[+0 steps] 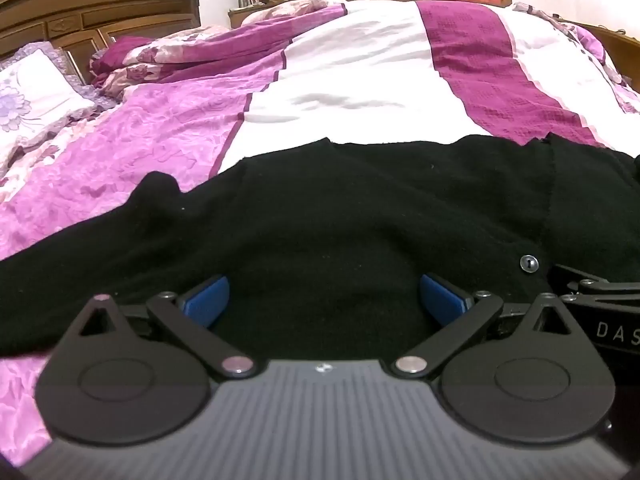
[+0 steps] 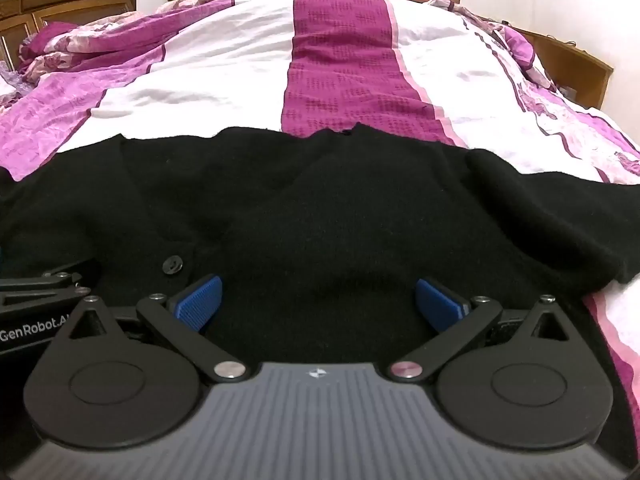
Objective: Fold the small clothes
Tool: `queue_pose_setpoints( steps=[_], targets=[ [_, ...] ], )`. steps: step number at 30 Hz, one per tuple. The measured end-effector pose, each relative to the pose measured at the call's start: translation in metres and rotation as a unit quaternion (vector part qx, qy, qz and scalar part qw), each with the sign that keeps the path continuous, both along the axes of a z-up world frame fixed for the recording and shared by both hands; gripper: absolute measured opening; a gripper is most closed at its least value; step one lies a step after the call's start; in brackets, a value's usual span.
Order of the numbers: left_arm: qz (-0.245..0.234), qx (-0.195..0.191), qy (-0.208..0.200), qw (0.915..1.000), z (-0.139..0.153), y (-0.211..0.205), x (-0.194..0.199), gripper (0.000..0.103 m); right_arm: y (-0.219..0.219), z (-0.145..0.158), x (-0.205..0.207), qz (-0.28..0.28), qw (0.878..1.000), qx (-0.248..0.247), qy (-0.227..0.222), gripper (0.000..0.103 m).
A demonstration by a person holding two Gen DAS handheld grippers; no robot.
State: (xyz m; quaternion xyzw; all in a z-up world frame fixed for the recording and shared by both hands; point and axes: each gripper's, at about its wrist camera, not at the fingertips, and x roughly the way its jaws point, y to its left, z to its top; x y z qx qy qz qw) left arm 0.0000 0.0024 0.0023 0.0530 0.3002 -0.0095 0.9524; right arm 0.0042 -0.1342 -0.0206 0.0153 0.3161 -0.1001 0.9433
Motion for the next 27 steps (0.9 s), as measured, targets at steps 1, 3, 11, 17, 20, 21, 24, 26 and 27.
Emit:
queue_pose_setpoints(
  steps=[1, 3, 11, 17, 20, 21, 24, 26, 27],
  targets=[
    [0.002, 0.001, 0.0, 1.0, -0.001, -0.0014, 0.0008, 0.103, -0.0001, 0.0, -0.0003, -0.001, 1.0, -0.001, -0.001, 0.103],
    [0.004, 0.002, 0.0, 1.0, -0.0008, -0.0022, 0.0014, 0.103, 0.0041, 0.0005, 0.0003, -0.003, 1.0, -0.004, 0.0, 0.103],
    [0.004, 0.0, -0.001, 1.0, -0.0015, -0.0021, 0.0017, 0.103, 0.0057, 0.0012, 0.0, -0.008, 1.0, -0.008, 0.0, 0.103],
    [0.004, -0.002, -0.001, 1.0, -0.0017, -0.0023, 0.002, 0.103, 0.0059, 0.0015, -0.0003, -0.008, 1.0, -0.007, 0.0, 0.103],
    [0.004, -0.002, 0.0, 1.0, -0.0015, -0.0023, 0.0017, 0.103, 0.0057, 0.0014, -0.0006, -0.008, 1.0, -0.007, -0.001, 0.103],
    [0.004, -0.001, -0.001, 1.0, -0.0016, -0.0023, 0.0018, 0.103, 0.0058, 0.0015, -0.0007, -0.008, 1.0, -0.007, -0.001, 0.103],
    [0.004, 0.002, -0.002, 1.0, -0.0013, -0.003, 0.0016, 0.103, 0.0055, 0.0013, -0.0011, -0.008, 1.0, -0.006, -0.001, 0.103],
    [0.005, 0.004, -0.002, 1.0, -0.001, -0.0039, 0.0018, 0.103, 0.0057, 0.0014, -0.0011, -0.008, 1.0, -0.006, -0.001, 0.103],
    [0.005, 0.004, -0.002, 1.0, -0.0009, -0.0041, 0.0021, 0.103, 0.0056, 0.0017, -0.0014, -0.008, 1.0, -0.006, -0.001, 0.103]
  ],
)
